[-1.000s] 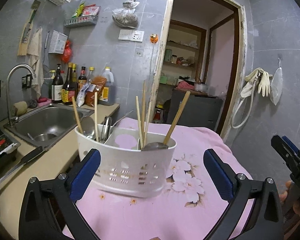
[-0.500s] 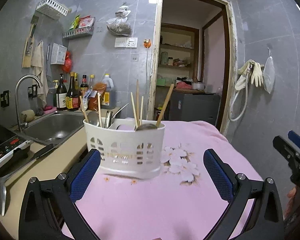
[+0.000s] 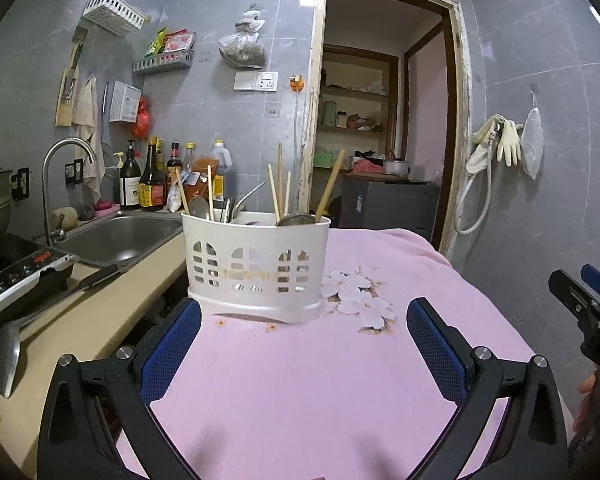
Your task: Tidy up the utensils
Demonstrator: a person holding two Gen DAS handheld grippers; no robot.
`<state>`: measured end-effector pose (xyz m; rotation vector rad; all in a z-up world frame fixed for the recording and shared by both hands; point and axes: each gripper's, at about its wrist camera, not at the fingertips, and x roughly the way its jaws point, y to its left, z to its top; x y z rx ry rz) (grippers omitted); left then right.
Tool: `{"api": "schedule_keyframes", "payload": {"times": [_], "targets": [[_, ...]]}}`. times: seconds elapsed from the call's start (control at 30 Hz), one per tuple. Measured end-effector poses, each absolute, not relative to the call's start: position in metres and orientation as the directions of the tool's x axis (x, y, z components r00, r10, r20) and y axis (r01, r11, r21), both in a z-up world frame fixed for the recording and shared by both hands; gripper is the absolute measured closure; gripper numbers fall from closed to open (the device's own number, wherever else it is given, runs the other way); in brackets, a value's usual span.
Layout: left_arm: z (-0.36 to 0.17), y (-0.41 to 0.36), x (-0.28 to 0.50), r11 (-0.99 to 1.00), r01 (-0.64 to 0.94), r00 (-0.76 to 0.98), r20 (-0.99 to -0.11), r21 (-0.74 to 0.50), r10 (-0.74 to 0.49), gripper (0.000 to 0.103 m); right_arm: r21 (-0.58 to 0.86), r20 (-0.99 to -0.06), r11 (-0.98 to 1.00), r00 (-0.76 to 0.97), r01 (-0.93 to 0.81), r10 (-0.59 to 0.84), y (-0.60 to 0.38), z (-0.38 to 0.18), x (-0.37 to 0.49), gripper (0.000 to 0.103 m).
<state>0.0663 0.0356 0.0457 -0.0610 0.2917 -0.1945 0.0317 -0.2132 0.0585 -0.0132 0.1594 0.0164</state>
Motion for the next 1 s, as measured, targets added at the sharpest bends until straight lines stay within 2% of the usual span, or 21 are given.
{"api": "schedule_keyframes", "payload": {"times": [0.27, 0.57, 1.0], "targets": [[0.033, 0.041, 0.061, 0.978, 0.178, 0.933, -0.297, -0.108, -0.203, 0.002, -0.053, -0.158, 0.998, 0.987, 0.014, -0.022, -0.207, 0.046, 0.024, 0.000], [0.024, 0.043, 0.058, 0.991, 0.104, 0.951, -0.285, -0.079, -0.122, 0.002, -0.053, -0.181, 0.998, 0.982, 0.040, -0.049, -0.207, 0.039, 0.026, 0.000], [0.022, 0.044, 0.058, 0.992, 0.102, 0.951, -0.284, -0.078, -0.120, 0.002, -0.046, -0.192, 0.998, 0.980, 0.039, -0.048, -0.209, 0.038, 0.027, 0.000]]}}
